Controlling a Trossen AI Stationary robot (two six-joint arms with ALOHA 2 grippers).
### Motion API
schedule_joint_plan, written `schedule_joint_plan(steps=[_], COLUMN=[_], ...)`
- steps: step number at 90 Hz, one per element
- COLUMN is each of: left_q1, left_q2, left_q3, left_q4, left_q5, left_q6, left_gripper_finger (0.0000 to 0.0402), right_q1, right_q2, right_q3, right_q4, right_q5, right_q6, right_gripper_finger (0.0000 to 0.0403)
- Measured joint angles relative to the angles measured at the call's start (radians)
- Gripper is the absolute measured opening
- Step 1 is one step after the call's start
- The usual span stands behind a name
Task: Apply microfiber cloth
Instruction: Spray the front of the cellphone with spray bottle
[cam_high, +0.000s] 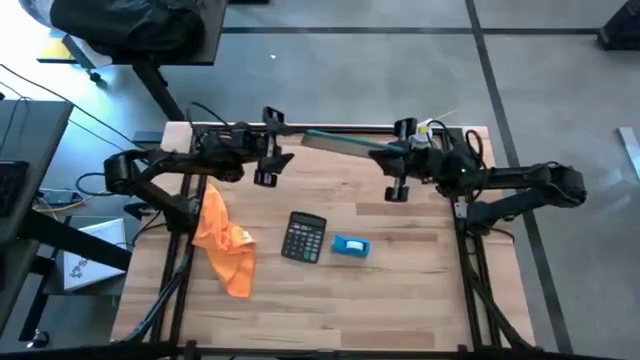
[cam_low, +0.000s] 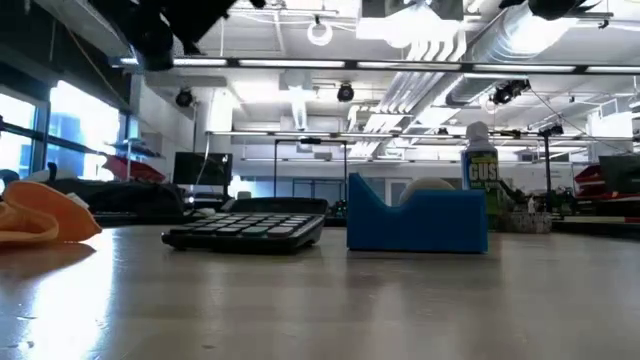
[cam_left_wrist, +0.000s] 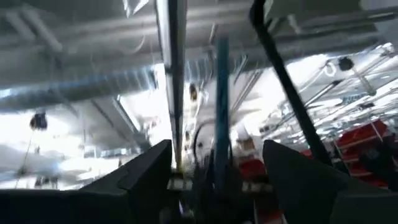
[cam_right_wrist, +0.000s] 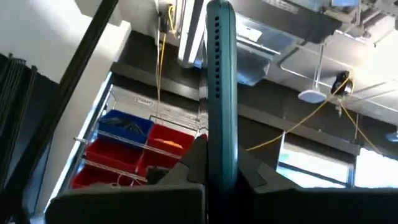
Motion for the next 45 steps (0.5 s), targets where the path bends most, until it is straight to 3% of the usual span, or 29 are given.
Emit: schedule_joint_plan(steps=[18,45], left_q1=[-0.03,-0.044], left_q2=[0.005,0.025], left_q3=[0.065,0.11], left_q4=[0.0,-0.001], left_q5=[-0.004,0.0], left_q6=[0.042,0.026], left_gripper_finger=[0.0235,0.0235], right_q1=[0.003,0.001], right_q2=[0.022,0.169], right_q3=[0.037,0.162], right_q4=[0.04,0.041], right_q5=[-0.053,-0.114], right_q6=[0.005,0.057], right_gripper_finger=[0.0,0.0])
